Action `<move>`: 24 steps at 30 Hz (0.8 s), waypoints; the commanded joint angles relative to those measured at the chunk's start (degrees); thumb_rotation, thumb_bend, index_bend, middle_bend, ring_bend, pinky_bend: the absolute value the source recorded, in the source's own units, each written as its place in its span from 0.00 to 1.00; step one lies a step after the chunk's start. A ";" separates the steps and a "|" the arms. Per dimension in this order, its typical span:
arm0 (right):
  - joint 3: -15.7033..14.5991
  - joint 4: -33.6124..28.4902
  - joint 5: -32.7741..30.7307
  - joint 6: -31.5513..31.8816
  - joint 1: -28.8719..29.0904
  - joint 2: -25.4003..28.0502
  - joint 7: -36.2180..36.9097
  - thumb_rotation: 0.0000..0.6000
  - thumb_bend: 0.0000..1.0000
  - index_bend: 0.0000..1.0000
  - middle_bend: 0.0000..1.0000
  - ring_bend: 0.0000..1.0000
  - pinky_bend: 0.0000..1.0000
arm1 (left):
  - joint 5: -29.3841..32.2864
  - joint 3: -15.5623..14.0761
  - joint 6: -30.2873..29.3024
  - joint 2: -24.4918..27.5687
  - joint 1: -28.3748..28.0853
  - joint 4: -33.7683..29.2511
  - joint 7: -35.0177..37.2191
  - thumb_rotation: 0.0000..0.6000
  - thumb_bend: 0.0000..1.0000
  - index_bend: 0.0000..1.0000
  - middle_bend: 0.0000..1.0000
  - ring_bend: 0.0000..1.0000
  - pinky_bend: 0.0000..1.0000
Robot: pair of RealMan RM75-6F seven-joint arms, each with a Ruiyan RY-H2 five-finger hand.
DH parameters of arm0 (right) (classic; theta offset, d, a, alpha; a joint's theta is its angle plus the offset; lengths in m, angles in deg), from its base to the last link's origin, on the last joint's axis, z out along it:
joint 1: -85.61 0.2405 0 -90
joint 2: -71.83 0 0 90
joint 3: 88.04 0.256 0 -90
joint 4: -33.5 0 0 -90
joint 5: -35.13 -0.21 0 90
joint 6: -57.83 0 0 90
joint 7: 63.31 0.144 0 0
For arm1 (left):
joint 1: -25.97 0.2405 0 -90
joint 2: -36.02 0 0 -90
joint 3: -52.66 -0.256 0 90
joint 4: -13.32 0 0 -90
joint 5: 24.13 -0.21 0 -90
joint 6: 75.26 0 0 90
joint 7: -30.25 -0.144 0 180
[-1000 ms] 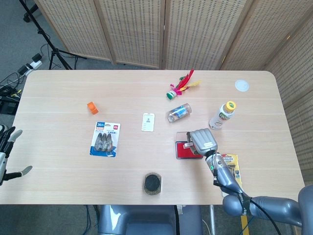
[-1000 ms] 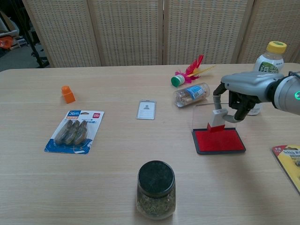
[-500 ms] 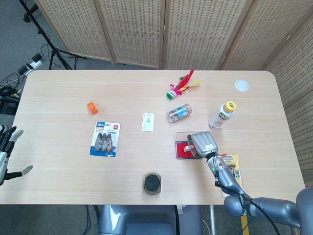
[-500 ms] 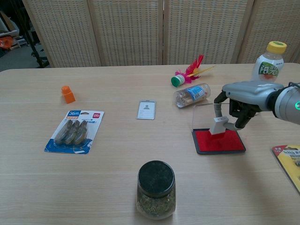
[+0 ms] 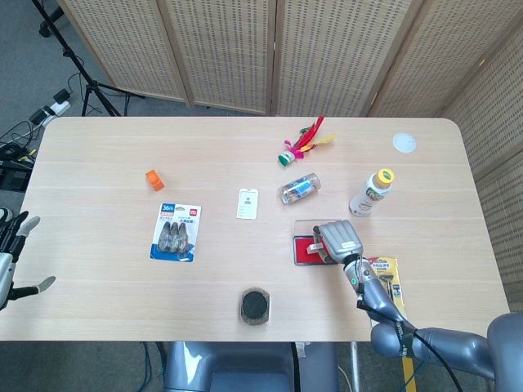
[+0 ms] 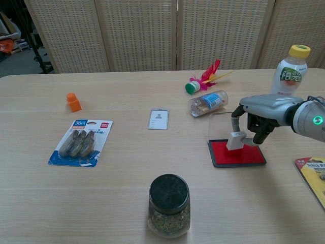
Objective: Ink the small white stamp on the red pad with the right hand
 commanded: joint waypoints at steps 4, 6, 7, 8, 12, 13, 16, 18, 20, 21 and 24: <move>-0.06 0.96 0.67 -0.62 -0.15 -0.81 0.23 1.00 0.47 0.54 0.96 1.00 1.00 | 0.08 -0.02 0.07 -0.08 -0.01 -0.01 -0.21 1.00 0.00 0.00 0.00 0.00 0.00; -0.13 1.22 0.93 -0.74 -0.24 -1.06 0.27 1.00 0.47 0.54 0.96 1.00 1.00 | 0.12 -0.01 0.14 -0.12 -0.04 0.01 -0.23 1.00 0.00 0.00 0.00 0.00 0.00; -0.18 1.40 1.01 -0.81 -0.28 -1.20 0.28 1.00 0.47 0.54 0.96 1.00 1.00 | 0.12 -0.02 0.17 -0.12 -0.05 0.00 -0.26 1.00 0.00 0.00 0.00 0.00 0.00; -0.18 1.60 1.06 -0.85 -0.33 -1.35 0.31 1.00 0.47 0.54 0.96 1.00 1.00 | 0.14 -0.03 0.20 -0.12 -0.05 0.02 -0.27 1.00 0.00 0.00 0.00 0.00 0.00; -0.21 2.64 1.10 -1.22 -0.53 -1.89 0.41 1.00 0.47 0.54 0.96 1.00 1.00 | 0.13 0.00 0.09 -0.09 -0.02 0.02 -0.08 1.00 0.00 0.00 0.00 0.00 0.00; -0.20 2.82 1.11 -1.29 -0.59 -1.99 0.45 1.00 0.47 0.54 0.96 1.00 1.00 | 0.13 0.01 0.07 -0.07 -0.01 0.03 -0.02 1.00 0.00 0.00 0.00 0.00 0.00; -0.20 3.24 1.25 -1.48 -0.76 -2.19 0.62 1.00 0.47 0.54 0.96 1.00 1.00 | 0.13 -0.01 0.07 -0.05 0.00 0.08 0.06 1.00 0.00 0.00 0.00 0.00 0.00; -0.22 3.44 1.38 -1.55 -0.89 -2.30 0.75 1.00 0.47 0.54 0.96 1.00 1.00 | 0.12 -0.01 0.07 -0.05 0.00 0.10 0.09 1.00 0.00 0.00 0.00 0.00 0.00; -0.25 3.55 1.49 -1.64 -0.98 -2.36 0.85 1.00 0.47 0.54 0.96 1.00 1.00 | 0.11 -0.02 0.08 -0.06 0.00 0.11 0.10 1.00 0.00 0.00 0.00 0.00 0.00; -0.26 3.62 1.56 -1.68 -1.02 -2.40 0.89 1.00 0.47 0.54 0.96 1.00 1.00 | 0.10 -0.03 0.07 -0.07 0.00 0.12 0.09 1.00 0.00 0.00 0.00 0.00 0.00; -0.34 3.81 1.81 -1.76 -1.15 -2.56 0.96 1.00 0.47 0.54 0.96 1.00 1.00 | 0.06 -0.04 0.08 -0.11 -0.02 0.13 0.00 1.00 0.00 0.00 0.00 0.00 0.00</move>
